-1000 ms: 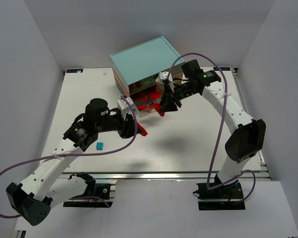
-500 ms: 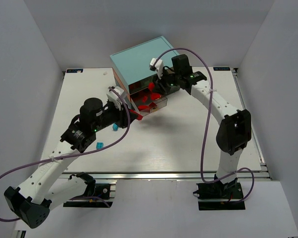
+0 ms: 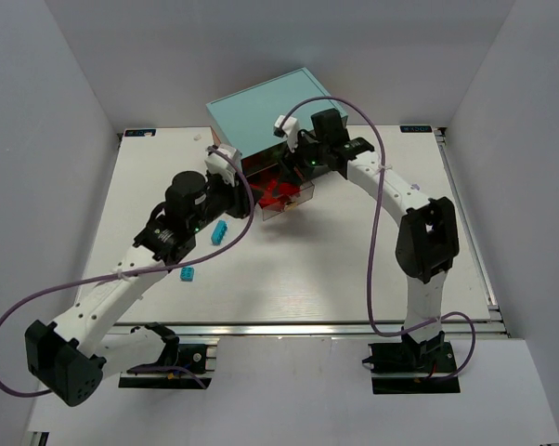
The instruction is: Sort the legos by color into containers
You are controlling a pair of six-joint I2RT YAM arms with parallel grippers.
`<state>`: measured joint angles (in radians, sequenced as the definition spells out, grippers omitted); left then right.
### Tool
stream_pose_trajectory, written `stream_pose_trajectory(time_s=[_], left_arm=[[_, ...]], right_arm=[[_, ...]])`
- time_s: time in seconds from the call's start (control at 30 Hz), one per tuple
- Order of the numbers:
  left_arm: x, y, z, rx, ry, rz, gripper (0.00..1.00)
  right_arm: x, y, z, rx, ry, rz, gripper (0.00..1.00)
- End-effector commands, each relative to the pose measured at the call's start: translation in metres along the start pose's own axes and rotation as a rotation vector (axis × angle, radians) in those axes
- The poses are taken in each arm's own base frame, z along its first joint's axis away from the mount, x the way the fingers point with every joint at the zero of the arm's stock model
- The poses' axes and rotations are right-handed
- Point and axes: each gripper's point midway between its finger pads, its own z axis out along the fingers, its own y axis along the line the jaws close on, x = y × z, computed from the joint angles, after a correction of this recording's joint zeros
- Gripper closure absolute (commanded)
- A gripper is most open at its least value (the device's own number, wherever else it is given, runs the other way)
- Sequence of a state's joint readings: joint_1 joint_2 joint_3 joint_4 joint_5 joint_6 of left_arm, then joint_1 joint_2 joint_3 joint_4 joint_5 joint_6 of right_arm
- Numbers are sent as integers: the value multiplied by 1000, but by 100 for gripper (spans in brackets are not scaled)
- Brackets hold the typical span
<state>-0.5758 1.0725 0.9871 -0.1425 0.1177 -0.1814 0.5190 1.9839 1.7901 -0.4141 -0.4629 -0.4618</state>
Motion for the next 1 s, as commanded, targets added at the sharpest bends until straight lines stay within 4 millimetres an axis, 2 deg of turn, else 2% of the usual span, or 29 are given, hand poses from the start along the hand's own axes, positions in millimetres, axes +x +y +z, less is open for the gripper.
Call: stream_pose_trajectory(time_s=[0.0, 0.03, 0.07, 0.1, 0.13, 0.2, 0.23, 0.27, 0.3, 0.33, 0.37, 0.4, 0.43, 0.47, 0.53, 0.57, 0.6, 0.67, 0.7, 0.73, 0.77, 0.87, 0.9, 0.97], left_arm=[[-39, 10, 11, -62, -120, 5, 100], [-33, 14, 20, -76, -107, 7, 100], [-36, 15, 24, -81, -120, 6, 100], [-31, 17, 29, -87, -104, 7, 100], [-32, 25, 40, -118, -119, 8, 100], [-34, 28, 50, -129, -132, 9, 100], [-32, 30, 57, -133, -126, 12, 100], [-24, 33, 68, -140, -109, 12, 100], [-27, 33, 73, -139, -111, 13, 100], [-16, 37, 84, -146, -82, 13, 100], [-14, 38, 89, -146, -74, 11, 96], [-9, 39, 98, -146, -57, 10, 93], [-12, 39, 98, -148, -64, 12, 88], [-5, 42, 104, -156, -49, 8, 69], [-5, 45, 108, -168, -53, 2, 51], [-2, 46, 111, -173, -45, 2, 48], [-5, 46, 112, -172, -48, 0, 43], [-13, 43, 113, -163, -57, 1, 39], [-16, 41, 113, -156, -61, 1, 33], [-19, 39, 113, -148, -62, 1, 31], [-26, 37, 112, -138, -73, -1, 24], [-39, 31, 105, -122, -99, -10, 21], [-43, 28, 102, -115, -106, -22, 21], [-56, 24, 87, -114, -132, -34, 23]], right_arm=[[-53, -9, -38, 57, -119, -16, 35], [-58, -6, -51, 69, -137, -7, 38], [-61, -6, -59, 80, -150, 7, 41], [-61, -12, -71, 109, -162, 64, 47], [-61, -17, -85, 177, -167, 98, 68], [-59, -23, -102, 232, -177, 164, 90], [-54, -22, -118, 244, -187, 194, 100], [-52, -20, -125, 247, -194, 204, 100], [-58, -13, -139, 250, -221, 199, 100], [-44, -13, -143, 258, -211, 223, 100], [-42, -9, -147, 256, -215, 222, 100], [-44, -8, -160, 274, -236, 214, 87], [-41, -5, -162, 272, -235, 218, 76], [-30, 1, -158, 254, -216, 230, 64], [-28, 13, -164, 206, -230, 222, 34], [-18, 20, -163, 173, -210, 213, 29], [-20, 32, -165, 108, -227, 192, 27], [-9, 49, -161, 30, -212, 150, 29], [-6, 55, -161, -4, -216, 126, 33], [-6, 66, -160, -59, -227, 105, 40], [-3, 70, -159, -76, -228, 93, 45], [15, 72, -151, -95, -195, 53, 65], [23, 73, -142, -109, -165, 45, 76], [34, 71, -133, -116, -117, 45, 87]])
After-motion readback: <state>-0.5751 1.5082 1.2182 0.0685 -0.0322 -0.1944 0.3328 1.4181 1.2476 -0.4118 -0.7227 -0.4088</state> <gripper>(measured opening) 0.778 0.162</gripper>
